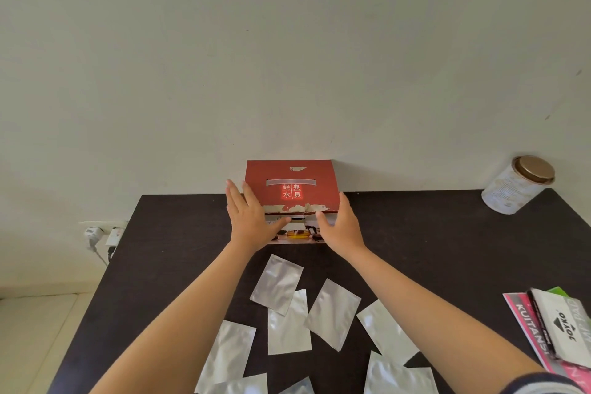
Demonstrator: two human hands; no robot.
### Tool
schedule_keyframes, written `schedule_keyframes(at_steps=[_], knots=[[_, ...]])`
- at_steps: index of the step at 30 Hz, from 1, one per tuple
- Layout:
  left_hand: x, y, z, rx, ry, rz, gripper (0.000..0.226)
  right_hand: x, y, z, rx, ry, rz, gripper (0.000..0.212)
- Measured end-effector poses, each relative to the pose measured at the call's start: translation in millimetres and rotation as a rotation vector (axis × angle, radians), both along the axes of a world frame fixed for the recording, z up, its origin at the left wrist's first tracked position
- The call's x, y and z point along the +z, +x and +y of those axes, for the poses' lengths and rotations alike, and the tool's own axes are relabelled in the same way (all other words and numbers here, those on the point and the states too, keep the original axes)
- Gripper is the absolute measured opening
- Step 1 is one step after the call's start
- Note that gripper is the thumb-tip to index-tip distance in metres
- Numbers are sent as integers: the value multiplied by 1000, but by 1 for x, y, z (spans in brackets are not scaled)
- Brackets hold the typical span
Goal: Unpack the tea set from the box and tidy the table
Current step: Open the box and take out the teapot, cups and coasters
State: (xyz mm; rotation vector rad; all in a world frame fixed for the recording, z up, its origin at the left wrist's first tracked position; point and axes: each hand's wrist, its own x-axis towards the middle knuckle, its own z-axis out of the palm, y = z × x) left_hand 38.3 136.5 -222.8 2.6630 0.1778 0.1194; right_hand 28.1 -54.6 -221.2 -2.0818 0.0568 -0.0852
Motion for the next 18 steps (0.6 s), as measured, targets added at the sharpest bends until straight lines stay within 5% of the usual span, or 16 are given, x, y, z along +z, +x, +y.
schedule_keyframes(at_steps=[5,18], knots=[[-3,-7,-5,118,-434,-10,112,2,-4,-2,-10,9,39,60],[11,-39,11,86,-505,1,102,10,-33,3,-15,29,27,61]])
